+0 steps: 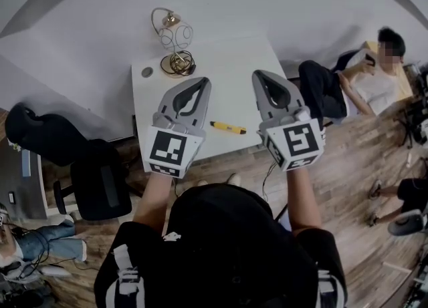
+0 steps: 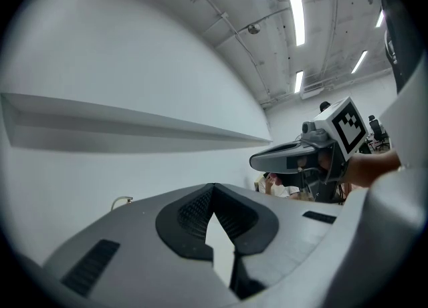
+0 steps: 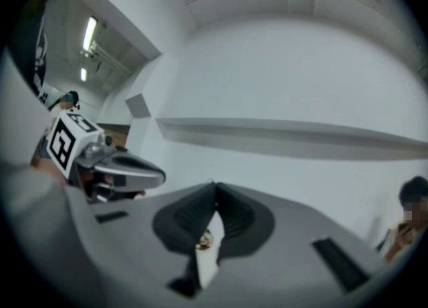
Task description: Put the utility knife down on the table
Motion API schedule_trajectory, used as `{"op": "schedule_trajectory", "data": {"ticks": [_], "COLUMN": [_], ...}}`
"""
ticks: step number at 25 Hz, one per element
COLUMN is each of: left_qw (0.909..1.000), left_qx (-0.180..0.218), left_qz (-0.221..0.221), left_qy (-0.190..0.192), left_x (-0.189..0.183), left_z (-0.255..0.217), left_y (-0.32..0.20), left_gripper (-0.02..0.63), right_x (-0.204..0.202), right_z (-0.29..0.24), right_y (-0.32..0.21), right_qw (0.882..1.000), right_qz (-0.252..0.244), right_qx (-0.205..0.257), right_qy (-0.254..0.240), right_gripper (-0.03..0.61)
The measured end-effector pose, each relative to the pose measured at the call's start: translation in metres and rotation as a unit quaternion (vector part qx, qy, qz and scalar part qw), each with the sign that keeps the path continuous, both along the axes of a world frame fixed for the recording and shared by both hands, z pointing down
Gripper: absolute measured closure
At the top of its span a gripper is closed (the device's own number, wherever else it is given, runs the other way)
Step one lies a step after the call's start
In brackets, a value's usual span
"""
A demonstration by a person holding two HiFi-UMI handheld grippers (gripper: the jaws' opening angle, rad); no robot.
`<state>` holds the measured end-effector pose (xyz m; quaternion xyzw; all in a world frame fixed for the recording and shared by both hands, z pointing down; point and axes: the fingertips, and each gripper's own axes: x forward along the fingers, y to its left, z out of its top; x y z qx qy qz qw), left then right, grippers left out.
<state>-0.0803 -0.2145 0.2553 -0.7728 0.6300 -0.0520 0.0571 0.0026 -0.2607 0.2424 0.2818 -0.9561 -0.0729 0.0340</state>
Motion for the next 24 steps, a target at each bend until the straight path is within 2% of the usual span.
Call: {"op": "schedule_trajectory", "data": {"ticks": [24], "left_qw": [0.9998], "left_qx": [0.009], "left_qz": [-0.011], "left_qy": [-0.011], "left_x": [-0.007], "left_z": [0.001], "left_y": [-0.005], "left_gripper": [0.597], "right_x": [0.000], "right_z": [0.012], "right_y": [-0.013], "right_qw": [1.000], "right_qz": [0.008], "right_qx": [-0.001], "right_qy": [0.013], "right_gripper": [0.545]}}
